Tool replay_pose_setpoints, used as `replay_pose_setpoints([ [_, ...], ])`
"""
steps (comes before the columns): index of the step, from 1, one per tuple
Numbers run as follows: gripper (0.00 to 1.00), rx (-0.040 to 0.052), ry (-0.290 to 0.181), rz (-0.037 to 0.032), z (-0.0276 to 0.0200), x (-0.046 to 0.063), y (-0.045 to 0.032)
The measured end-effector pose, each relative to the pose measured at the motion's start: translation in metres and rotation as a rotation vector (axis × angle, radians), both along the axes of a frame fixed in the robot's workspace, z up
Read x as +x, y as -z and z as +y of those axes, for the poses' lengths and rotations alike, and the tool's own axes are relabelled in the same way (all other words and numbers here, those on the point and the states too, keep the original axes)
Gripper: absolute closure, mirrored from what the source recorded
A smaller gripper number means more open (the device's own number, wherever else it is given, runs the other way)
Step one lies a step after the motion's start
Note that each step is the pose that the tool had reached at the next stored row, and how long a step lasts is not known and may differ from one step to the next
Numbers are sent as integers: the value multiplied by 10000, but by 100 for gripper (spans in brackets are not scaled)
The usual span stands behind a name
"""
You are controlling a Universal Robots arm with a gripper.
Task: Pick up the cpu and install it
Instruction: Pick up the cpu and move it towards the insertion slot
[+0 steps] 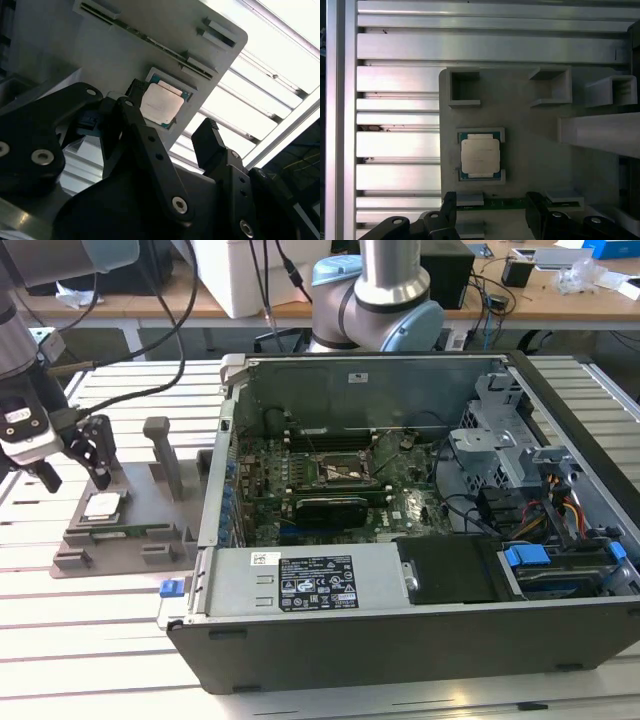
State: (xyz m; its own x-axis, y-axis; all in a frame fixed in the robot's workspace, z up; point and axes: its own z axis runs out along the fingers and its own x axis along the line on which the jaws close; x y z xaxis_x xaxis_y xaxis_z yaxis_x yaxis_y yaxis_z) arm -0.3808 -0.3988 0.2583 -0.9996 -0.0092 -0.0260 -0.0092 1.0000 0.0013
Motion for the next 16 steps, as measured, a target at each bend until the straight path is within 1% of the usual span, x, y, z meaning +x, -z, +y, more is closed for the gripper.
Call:
replay_pose_setpoints([
  [2, 34, 1, 0, -1, 0, 0, 66],
  [6, 34, 1, 0, 0, 0, 0, 150],
  [14, 34, -3, 0, 0, 0, 1, 289],
  [16, 34, -39, 0, 0, 7, 12, 326],
])
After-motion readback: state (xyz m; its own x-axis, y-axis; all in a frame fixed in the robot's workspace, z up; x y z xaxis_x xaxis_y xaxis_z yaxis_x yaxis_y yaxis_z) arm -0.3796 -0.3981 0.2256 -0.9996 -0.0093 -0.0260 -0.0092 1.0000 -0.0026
